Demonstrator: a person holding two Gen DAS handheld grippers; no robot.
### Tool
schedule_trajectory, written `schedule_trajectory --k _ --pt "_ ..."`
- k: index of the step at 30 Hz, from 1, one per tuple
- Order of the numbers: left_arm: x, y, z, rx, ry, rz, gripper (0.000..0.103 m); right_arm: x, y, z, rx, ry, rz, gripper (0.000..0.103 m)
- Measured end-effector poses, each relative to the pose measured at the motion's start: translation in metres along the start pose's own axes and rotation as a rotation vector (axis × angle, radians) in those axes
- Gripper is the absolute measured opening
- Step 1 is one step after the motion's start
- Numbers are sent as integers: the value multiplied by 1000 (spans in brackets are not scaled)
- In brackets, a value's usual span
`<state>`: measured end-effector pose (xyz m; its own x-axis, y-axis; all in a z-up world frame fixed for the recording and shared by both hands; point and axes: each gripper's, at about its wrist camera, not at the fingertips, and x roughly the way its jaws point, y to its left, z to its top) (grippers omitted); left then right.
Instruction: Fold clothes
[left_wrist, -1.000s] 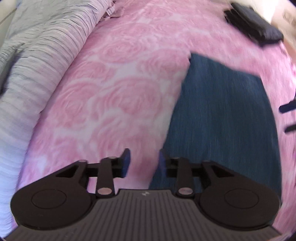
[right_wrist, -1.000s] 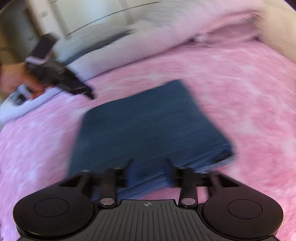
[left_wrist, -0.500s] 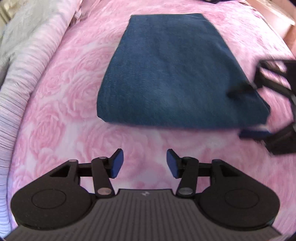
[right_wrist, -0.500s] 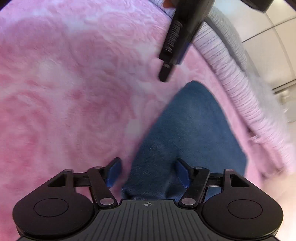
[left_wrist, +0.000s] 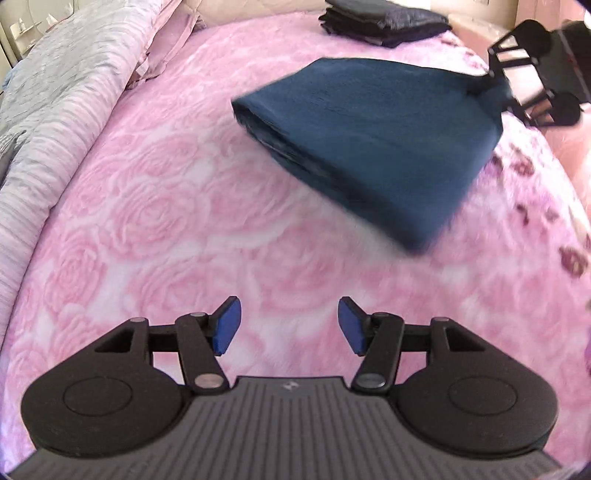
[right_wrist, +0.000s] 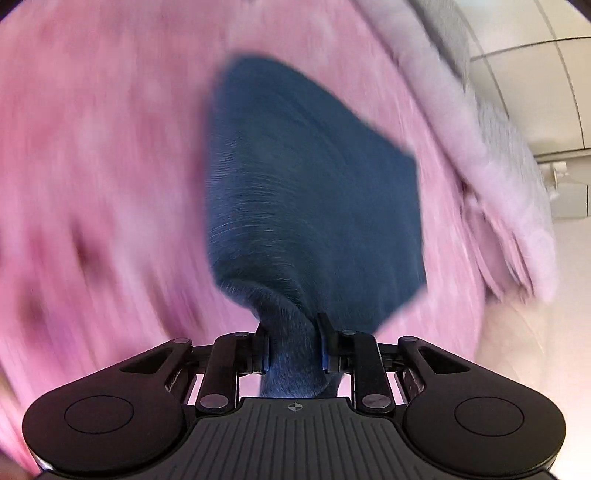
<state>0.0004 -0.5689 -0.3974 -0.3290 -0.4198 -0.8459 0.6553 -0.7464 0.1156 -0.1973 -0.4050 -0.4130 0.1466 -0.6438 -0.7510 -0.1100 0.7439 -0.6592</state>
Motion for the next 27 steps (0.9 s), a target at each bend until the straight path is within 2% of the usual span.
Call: schedule_trajectory --k 3,8,10,13,16,19,21,22,23,24,26,27 --pt "12 -2 25 -13 -4 -18 54 11 -12 -51 -46 56 -25 26" --pt "41 4 81 -57 -21 -48 55 -9 -16 -52 249 117 -11 33" --pt "54 7 108 -88 -43 -56 57 -21 -23 -55 472 116 -1 47" --pt "79 10 149 -123 -83 -78 57 -30 -45 -82 975 95 74 58" --pt "108 8 182 -104 -97 -76 57 -26 -55 -136 1656 -62 202 66" --pt "138 12 200 -67 -63 -38 54 7 -38 -166 2153 -198 337 67" --pt "155 19 204 -57 -14 -30 51 29 -29 -168 2261 -236 335 67" --pt "162 22 204 -52 14 -29 52 40 -25 -168 2308 -237 343 66" --pt "166 26 203 -56 31 -36 52 47 -20 -177 2369 -229 365 56" --pt "166 27 202 -63 39 -40 51 47 -23 -186 2370 -229 383 21" --pt "163 25 201 -78 49 -47 51 47 -30 -203 2369 -229 418 18" --pt "161 21 200 -89 47 -60 51 38 -40 -216 2283 -237 408 17"
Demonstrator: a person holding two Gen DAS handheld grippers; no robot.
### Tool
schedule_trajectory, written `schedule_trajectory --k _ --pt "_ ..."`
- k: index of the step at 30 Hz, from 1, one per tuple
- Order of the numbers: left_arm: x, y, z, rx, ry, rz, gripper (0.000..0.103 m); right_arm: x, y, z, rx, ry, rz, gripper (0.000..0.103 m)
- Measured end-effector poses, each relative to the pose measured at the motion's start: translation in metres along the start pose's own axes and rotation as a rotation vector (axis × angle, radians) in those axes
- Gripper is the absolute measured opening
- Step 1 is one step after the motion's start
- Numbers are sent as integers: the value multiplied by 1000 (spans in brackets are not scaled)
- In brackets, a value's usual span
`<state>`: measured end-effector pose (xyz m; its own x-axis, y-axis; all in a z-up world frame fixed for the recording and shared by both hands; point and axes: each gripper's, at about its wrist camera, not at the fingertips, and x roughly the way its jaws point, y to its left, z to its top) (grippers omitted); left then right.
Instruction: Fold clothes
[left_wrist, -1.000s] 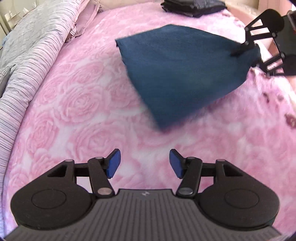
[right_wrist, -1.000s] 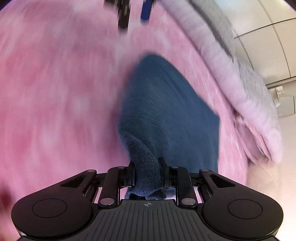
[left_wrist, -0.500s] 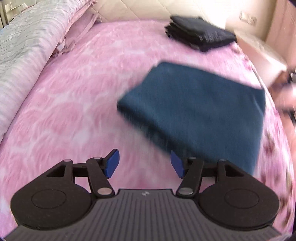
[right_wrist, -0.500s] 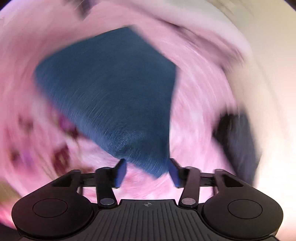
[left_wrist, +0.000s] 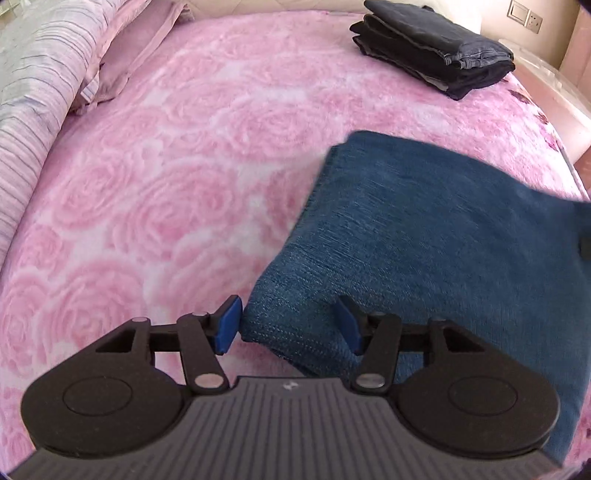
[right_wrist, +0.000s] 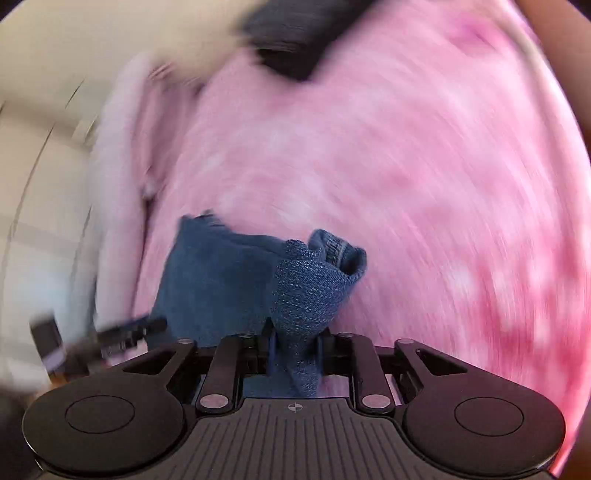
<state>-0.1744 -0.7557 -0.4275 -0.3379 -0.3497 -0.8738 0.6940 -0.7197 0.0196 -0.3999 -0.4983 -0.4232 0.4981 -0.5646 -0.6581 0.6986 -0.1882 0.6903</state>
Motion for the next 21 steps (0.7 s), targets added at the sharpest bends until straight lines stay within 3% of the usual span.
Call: schedule_trajectory --k 4,7,8,12,13,15,17,21 --pt "-7 -15 -6 -43 -6 -53 51 10 4 86 -178 28 -15 16" --pt "-5 -35 -5 -60 -17 -28 52 43 1 146 -275 87 -45 19" --pt "-5 -37 -5 -61 -17 -18 54 40 1 144 -285 84 -65 20" --pt "-17 -34 -4 -55 -28 0 53 30 1 137 -328 72 -143 43" --pt "-23 -32 -4 -53 -35 9 50 17 5 126 -344 35 -174 44" --pt "-36 -31 -2 -12 -50 28 31 -9 15 102 -392 -35 -220 44" --pt "-41 -36 -2 58 -52 29 28 -28 34 70 -460 -63 -200 43" --pt "-20 -52 -8 246 -11 -18 28 -23 79 -5 -667 23 -98 43"
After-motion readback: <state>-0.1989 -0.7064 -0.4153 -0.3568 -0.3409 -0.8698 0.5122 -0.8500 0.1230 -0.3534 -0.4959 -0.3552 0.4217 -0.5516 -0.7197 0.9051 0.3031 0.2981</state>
